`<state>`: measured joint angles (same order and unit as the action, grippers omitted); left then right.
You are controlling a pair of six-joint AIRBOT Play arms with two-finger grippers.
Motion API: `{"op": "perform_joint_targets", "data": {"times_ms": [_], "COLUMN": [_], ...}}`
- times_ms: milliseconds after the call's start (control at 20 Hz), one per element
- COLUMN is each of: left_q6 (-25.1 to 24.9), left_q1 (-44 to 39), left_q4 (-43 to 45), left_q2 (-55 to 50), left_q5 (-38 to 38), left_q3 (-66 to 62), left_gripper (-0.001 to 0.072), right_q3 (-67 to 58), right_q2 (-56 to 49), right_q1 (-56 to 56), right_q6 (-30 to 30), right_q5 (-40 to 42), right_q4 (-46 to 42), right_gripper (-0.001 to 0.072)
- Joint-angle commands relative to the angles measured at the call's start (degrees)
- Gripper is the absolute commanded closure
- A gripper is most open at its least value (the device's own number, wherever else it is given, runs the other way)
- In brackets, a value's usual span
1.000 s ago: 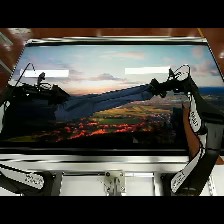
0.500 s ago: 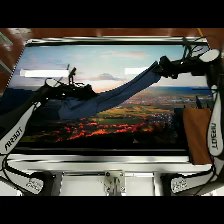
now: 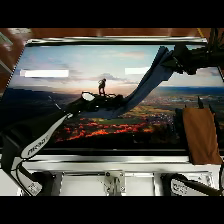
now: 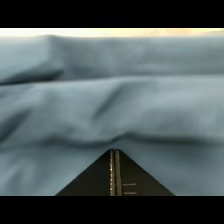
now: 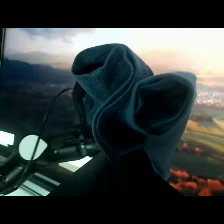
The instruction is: Fold the shirts.
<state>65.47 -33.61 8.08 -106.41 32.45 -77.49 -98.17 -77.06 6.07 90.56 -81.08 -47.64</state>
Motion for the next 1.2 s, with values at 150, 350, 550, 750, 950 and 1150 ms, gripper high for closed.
{"op": "perform_joint_targets", "data": {"times_ms": [150, 350, 550, 750, 950, 1150], "left_q6": [-7.41, -9.66, -11.02, -10.80, -10.58, -10.14], "left_q1": [-3.58, 8.11, 24.24, 41.38, 51.95, 53.99], "left_q4": [-16.57, -6.12, 8.61, 12.76, 12.74, 12.76], "left_q2": [-9.31, -0.81, 20.98, 39.69, 49.79, 53.05], "left_q5": [4.15, 8.66, 8.79, 11.80, 17.29, 20.79], "left_q3": [-4.90, 4.02, 17.25, 21.24, 21.24, 21.27], "left_gripper": [0.0672, 0.0673, 0.0673, 0.0673, 0.0672, 0.0672], "right_q3": [-0.02, 0.09, 0.09, 0.09, 0.09, 0.09], "right_q2": [1.57, 0.72, -5.27, -13.84, -23.10, -32.22], "right_q1": [-8.15, -13.51, -21.35, -30.60, -41.03, -48.92], "right_q6": [3.76, 5.09, 4.96, 5.01, 5.40, 6.88], "right_q5": [-1.75, 2.36, 10.56, 22.80, 41.11, 51.56], "right_q4": [-13.25, -17.40, -18.01, -12.85, -5.57, 3.32], "right_gripper": [0.0646, 0.0646, 0.0646, 0.0646, 0.0645, 0.0034]}}
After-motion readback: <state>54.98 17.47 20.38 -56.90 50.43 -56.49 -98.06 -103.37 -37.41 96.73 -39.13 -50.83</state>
